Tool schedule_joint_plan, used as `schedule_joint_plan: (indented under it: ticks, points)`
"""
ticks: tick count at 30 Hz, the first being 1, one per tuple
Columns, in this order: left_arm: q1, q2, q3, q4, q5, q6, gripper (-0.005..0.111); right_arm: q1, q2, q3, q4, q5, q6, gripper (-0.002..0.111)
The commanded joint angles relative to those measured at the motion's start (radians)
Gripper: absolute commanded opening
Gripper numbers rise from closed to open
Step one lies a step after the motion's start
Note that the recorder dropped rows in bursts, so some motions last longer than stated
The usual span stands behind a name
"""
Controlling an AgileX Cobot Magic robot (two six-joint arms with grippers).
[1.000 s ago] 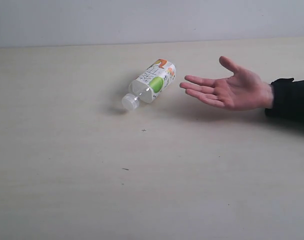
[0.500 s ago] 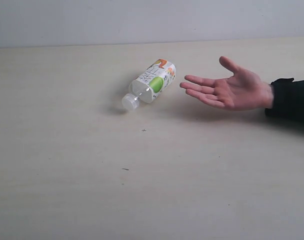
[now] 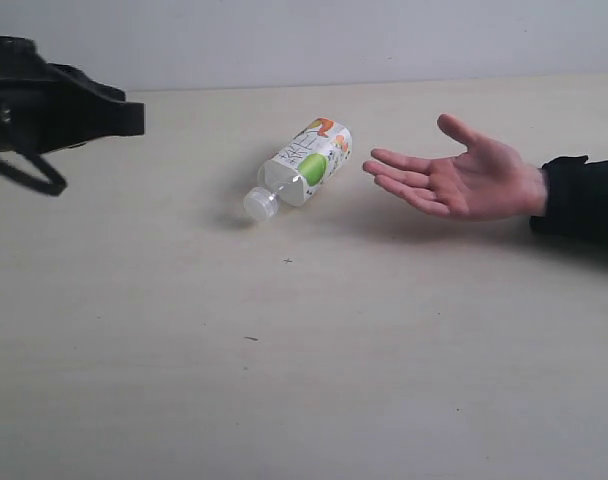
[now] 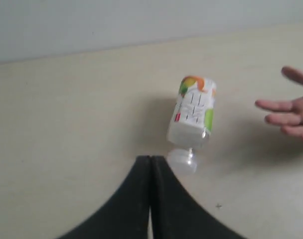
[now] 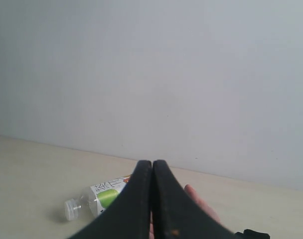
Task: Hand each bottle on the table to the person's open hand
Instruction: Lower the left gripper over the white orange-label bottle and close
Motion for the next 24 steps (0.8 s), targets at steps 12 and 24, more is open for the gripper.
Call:
schedule_joint_plan:
  ticks: [12, 24]
  points:
    - [-0.033, 0.609, -0.789, -0.005, 0.68, 0.184, 0.058, 0.003, -0.005, 0.005, -0.008, -0.003, -0.006, 0.0]
    - [-0.103, 0.935, -1.177, -0.026, 0.845, 0.26, 0.079, 0.003, -0.005, 0.005, -0.008, -0.003, -0.004, 0.0]
